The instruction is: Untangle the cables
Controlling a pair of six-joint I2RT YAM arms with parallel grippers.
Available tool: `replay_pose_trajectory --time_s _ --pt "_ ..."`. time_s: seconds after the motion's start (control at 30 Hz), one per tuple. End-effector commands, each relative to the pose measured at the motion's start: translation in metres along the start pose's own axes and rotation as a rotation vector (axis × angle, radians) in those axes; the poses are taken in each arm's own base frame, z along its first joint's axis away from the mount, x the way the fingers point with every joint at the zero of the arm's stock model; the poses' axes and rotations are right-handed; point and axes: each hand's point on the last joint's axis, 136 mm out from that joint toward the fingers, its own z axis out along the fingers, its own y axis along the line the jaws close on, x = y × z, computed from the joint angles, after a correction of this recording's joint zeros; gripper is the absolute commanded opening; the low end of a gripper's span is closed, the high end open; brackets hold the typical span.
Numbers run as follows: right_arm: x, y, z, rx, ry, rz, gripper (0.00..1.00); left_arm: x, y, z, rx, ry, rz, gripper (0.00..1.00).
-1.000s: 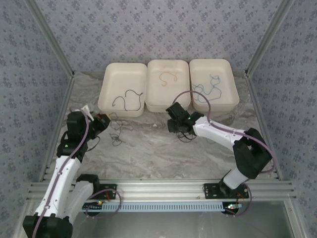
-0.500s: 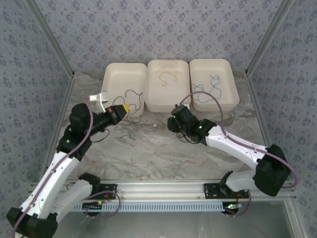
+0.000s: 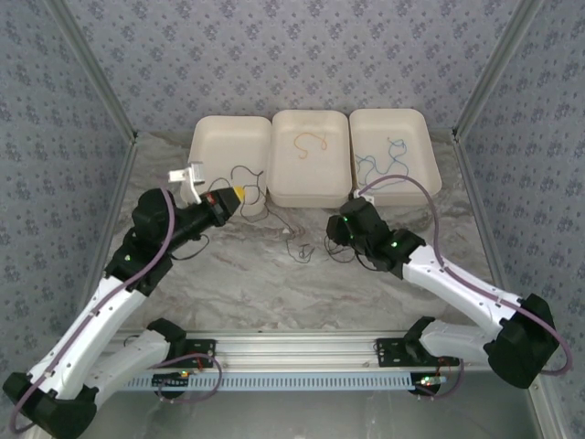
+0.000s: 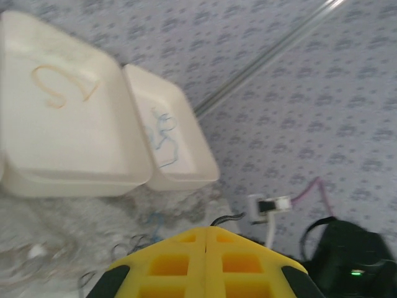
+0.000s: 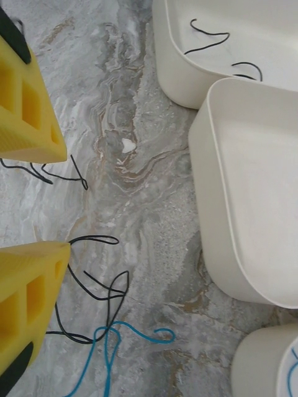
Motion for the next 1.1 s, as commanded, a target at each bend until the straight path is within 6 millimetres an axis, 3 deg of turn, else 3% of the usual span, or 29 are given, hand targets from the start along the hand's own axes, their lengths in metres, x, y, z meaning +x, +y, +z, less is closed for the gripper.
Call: replay_pose_trajectory --time_s 0.0,0.1,0.17,0.47,0.67,0.77,1.07 --pt "0.02 0.001 0.009 0.01 0.051 0.015 0.39 0.024 0.057 -0.005 -0.199 0.003 0.009 0.0" --pt "0.035 0.008 0.02 0.015 0.083 -0.005 0.38 0.039 0.097 -0.021 -0.353 0.0 0.029 0.0" --pt "0.044 0.015 0.028 0.015 0.111 -0.022 0.38 0.046 0.112 -0.03 -0.398 -0.007 0.03 0.0" --pt "0.069 0.054 0.076 0.031 0.244 -0.264 0.4 0.068 0.146 -0.048 -0.503 0.014 0.027 0.0" --pt "0.084 0.056 0.1 0.074 0.367 -0.382 0.4 0.067 0.151 -0.058 -0.533 0.0 0.033 0.0" --pt "0.086 0.067 0.111 0.082 0.397 -0.392 0.37 0.066 0.15 -0.058 -0.531 -0.005 0.029 0.0" --pt "0.101 0.05 0.131 0.268 0.451 -0.404 0.36 0.063 0.142 -0.06 -0.505 -0.009 0.028 0.0"
